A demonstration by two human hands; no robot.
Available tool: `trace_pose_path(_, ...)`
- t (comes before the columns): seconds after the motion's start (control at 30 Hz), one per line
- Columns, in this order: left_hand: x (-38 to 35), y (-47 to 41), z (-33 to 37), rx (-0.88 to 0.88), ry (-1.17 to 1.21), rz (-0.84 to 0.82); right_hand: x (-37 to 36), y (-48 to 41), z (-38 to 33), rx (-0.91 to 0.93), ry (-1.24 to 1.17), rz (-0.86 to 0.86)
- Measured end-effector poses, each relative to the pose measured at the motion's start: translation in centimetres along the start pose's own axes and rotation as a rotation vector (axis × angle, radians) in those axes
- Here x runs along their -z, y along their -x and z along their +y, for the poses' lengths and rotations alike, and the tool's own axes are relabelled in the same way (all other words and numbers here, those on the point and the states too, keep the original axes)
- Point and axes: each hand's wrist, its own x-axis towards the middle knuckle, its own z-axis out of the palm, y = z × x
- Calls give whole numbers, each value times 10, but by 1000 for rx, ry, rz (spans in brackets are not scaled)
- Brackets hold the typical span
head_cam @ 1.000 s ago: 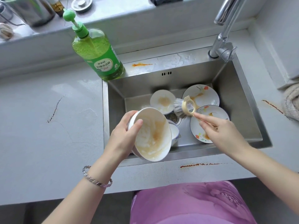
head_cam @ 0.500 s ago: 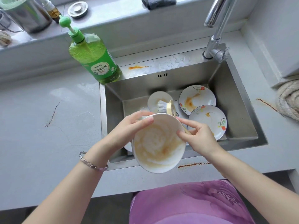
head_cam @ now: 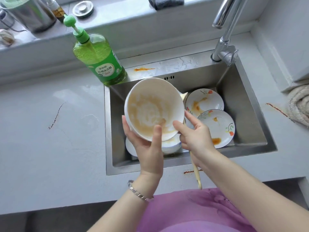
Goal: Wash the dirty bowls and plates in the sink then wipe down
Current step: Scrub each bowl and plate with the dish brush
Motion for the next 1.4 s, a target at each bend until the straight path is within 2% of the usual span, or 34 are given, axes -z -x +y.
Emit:
trace_pose_path(0.07,4,-13,7,-21,25,60,3,3,-7,62,48,-6)
trace_pose_path(0.17,23,-32,7,-34,-33,81,22,7,-21,359,297,72)
trace_pose_path(0.23,36,-40,8,-76,-127,12,37,14,-33,471,478,-43)
trace_pose_path(0.3,45,-42,9,-128,-220,-91,42,22,-36,426,704,-283)
trace_pose_path(0.33,47,-42,9,-149,-247,-136,42,23,-34,421,908,-360)
trace_pose_path(0.4,51,-42,9,-184,-293,-198,40,23,-25,378,1267,-398)
trace_pose_path(0.43,51,-41,10,-210,-325,-214,37,25,-21,345,1295,-401)
trace_pose_path(0.47,50,-40,12,-236,-358,-213,34,25,-16,298,1229,-439)
trace_pose_path(0.57,43,-37,14,-177,-272,-207,16,33,-14,3,731,-577)
trace_pose_path(0.63,40,-36,18,-149,-213,-212,14,33,-19,-91,610,-596)
trace_pose_path(0.73,50,-45,18,-133,-281,-190,27,26,-23,-13,783,-625)
trace_pose_path(0.8,55,-46,15,-111,-376,-213,32,22,-24,-30,901,-631)
trace_pose_path(0.93,48,-30,11,-96,-560,-330,24,19,-23,-169,817,-665)
trace_pose_path(1.03,56,-36,13,-48,-549,-280,29,20,-23,-190,842,-707)
trace_pose_path(1.17,58,-37,14,6,-593,-278,30,16,-26,-128,1018,-684)
trace_pose_path(1.3,47,-33,15,53,-556,-251,14,15,-26,-87,889,-688)
trace_pose_path(1.4,55,-43,19,65,-533,-188,18,16,-27,-94,957,-686)
